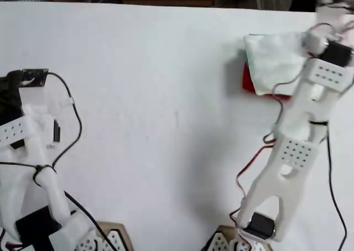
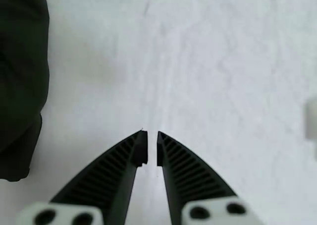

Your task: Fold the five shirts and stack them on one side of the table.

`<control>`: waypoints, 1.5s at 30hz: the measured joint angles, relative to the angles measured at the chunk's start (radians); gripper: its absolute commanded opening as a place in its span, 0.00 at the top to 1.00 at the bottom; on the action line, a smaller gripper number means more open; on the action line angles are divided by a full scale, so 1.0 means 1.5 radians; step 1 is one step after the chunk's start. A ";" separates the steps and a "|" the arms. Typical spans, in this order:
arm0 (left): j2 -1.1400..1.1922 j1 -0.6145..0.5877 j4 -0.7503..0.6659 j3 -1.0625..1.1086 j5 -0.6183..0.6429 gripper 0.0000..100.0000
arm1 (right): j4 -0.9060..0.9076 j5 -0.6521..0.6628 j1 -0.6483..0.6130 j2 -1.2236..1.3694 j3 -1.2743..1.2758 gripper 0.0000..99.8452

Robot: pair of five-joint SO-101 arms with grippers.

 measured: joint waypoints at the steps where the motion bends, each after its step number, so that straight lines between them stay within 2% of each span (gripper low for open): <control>1: 0.000 0.000 0.000 0.000 0.000 0.94 | 0.012 0.000 -0.015 0.000 -0.008 0.98; 6: 0.000 0.000 0.000 0.000 0.000 0.94 | -0.002 0.000 -0.027 0.002 -0.003 0.98; 13: 0.000 0.000 0.000 0.000 0.000 0.94 | -0.200 0.000 0.065 0.138 0.004 0.98; 17: 0.000 0.000 0.000 0.000 0.000 0.94 | -0.276 0.000 0.088 0.222 0.004 0.98; 25: 0.000 0.000 0.016 0.000 0.000 0.94 | -0.300 0.000 0.092 0.244 -0.017 0.98; 28: -0.002 0.000 0.018 0.000 0.003 0.93 | -0.273 0.000 0.092 0.240 -0.052 0.98; 31: -0.013 -0.002 0.038 -0.015 0.042 0.93 | -0.221 0.000 0.092 0.199 -0.054 0.98; 35: -0.041 -0.032 0.104 -0.090 0.045 0.85 | -0.134 0.000 0.077 0.118 -0.055 0.98; 38: -0.043 -0.096 0.124 -0.148 -0.002 0.78 | -0.063 0.000 0.052 0.057 -0.055 0.95; 42: 0.010 -0.210 0.127 -0.227 -0.069 0.78 | 0.055 0.000 0.014 -0.020 -0.057 0.85; 45: 0.104 -0.280 0.132 -0.300 -0.091 0.78 | 0.135 0.000 -0.017 -0.062 -0.059 0.84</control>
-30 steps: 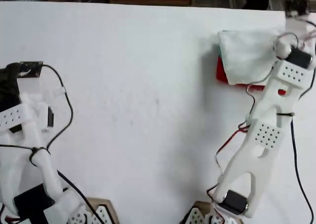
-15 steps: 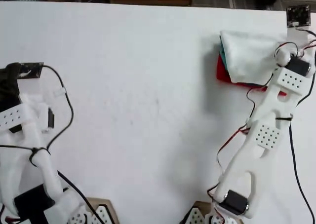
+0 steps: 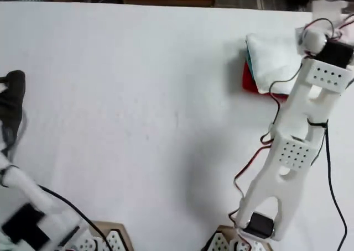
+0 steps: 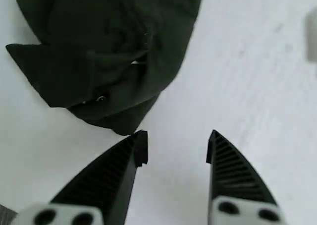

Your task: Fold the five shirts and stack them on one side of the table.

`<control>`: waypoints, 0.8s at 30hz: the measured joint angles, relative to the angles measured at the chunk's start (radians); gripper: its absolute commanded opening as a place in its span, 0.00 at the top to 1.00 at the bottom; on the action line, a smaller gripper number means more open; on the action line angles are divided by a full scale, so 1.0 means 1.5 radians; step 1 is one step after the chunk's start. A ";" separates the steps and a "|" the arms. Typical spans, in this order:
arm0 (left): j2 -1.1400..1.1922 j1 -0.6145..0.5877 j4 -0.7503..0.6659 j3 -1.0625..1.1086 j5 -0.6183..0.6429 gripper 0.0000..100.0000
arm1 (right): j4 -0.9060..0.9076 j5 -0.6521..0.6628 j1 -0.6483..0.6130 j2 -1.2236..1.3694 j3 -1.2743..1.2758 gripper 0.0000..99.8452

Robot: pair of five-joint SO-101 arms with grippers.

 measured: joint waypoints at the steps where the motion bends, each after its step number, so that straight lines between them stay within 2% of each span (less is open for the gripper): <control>1: 0.040 -0.016 0.000 -0.031 -0.004 0.78 | 0.026 0.000 -0.009 -0.010 -0.002 0.85; 4: 0.171 -0.045 0.000 -0.137 -0.008 0.78 | 0.084 0.000 -0.032 -0.043 -0.004 0.86; 8: 0.336 -0.050 0.000 -0.304 -0.013 0.78 | 0.090 0.000 -0.031 -0.110 0.021 0.88; 11: 0.441 -0.050 0.000 -0.421 -0.053 0.78 | 0.090 0.000 -0.025 -0.181 0.091 0.88; 18: 0.614 -0.053 0.033 -0.620 -0.101 0.78 | 0.090 0.000 -0.023 -0.448 0.415 0.88; 21: 0.657 -0.053 0.063 -0.678 -0.101 0.78 | 0.090 0.000 -0.036 -0.589 0.587 0.88; 24: 0.694 -0.053 0.103 -0.712 -0.135 0.79 | 0.090 0.000 -0.040 -0.721 0.748 0.88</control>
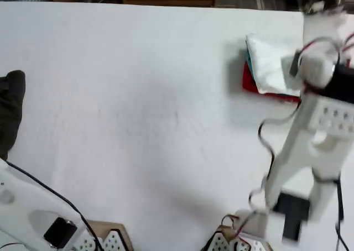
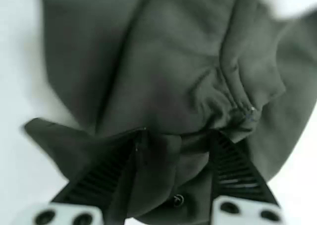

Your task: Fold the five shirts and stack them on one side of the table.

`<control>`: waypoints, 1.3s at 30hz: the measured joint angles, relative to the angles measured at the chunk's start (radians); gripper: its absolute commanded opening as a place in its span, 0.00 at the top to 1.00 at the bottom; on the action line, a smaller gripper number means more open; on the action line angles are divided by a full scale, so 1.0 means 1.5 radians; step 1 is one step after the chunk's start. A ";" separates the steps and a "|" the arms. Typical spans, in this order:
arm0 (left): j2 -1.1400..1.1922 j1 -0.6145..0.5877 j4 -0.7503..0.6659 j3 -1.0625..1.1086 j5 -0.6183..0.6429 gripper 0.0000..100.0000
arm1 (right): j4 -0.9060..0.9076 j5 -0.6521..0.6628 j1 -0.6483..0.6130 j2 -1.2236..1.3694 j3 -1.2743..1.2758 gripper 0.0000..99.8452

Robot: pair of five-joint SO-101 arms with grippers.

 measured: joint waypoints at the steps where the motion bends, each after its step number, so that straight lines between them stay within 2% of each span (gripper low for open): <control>1: 0.010 0.000 0.016 -0.009 -0.012 0.81 | 0.000 0.000 0.000 -0.041 0.052 0.88; 4: 0.020 0.005 0.064 -0.039 -0.030 0.99 | 0.000 0.000 -0.001 -0.139 0.182 0.88; 6: 0.021 0.008 0.098 -0.065 -0.030 0.96 | 0.000 0.000 0.000 -0.194 0.264 0.88; 9: 0.021 0.011 0.140 -0.118 -0.021 0.97 | -0.002 0.000 0.000 -0.256 0.369 0.88; 14: 0.010 0.015 0.150 -0.168 0.009 0.97 | -0.075 0.000 -0.001 -0.334 0.543 0.88; 18: -0.079 0.044 0.151 -0.117 0.045 0.97 | -0.158 0.000 -0.001 -0.391 0.686 0.88; 21: -0.194 0.100 0.151 -0.021 0.077 0.97 | -0.212 0.000 -0.001 -0.431 0.793 0.88; 26: -0.460 0.256 0.151 0.212 0.143 0.97 | -0.284 0.000 -0.001 -0.496 0.949 0.88; 31: -0.711 0.486 0.151 0.438 0.228 0.97 | -0.311 0.000 -0.001 -0.565 1.059 0.88; 35: -0.794 0.693 0.151 0.510 0.306 0.97 | -0.311 0.000 -0.001 -0.620 1.092 0.88; 39: -0.803 0.851 0.135 0.518 0.323 0.98 | -0.311 0.000 -0.001 -0.667 1.097 0.88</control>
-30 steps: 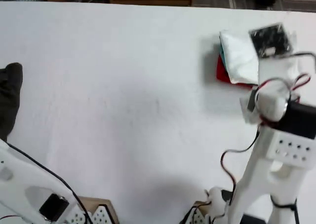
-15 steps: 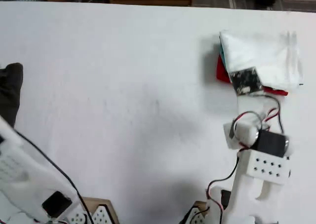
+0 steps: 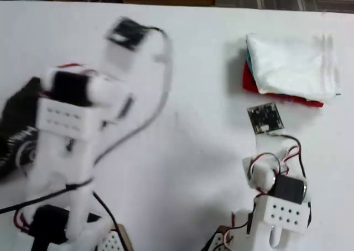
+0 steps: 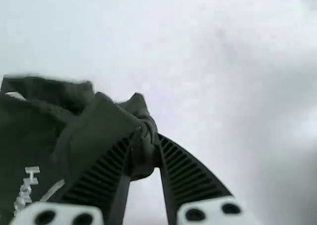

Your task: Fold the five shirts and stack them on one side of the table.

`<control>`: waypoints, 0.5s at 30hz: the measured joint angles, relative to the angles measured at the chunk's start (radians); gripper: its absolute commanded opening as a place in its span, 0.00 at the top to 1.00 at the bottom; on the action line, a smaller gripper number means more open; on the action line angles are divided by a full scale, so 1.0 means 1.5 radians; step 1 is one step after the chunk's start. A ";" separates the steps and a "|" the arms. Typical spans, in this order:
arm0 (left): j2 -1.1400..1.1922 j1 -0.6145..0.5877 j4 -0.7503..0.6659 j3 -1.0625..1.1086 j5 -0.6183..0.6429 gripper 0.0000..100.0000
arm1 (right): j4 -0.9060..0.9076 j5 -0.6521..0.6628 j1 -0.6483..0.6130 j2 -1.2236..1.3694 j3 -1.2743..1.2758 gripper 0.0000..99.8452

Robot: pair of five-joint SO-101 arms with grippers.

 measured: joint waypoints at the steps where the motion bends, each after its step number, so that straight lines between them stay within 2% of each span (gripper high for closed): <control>1: 0.000 0.025 -0.008 0.000 0.000 0.98 | 0.000 0.000 0.000 -0.009 0.000 0.88; 10: 0.000 0.155 -0.052 -0.008 0.000 0.96 | 0.000 0.000 0.000 -0.019 0.003 0.88; 15: 0.012 0.164 -0.043 -0.010 0.000 0.78 | 0.000 0.000 -0.001 -0.009 0.003 0.88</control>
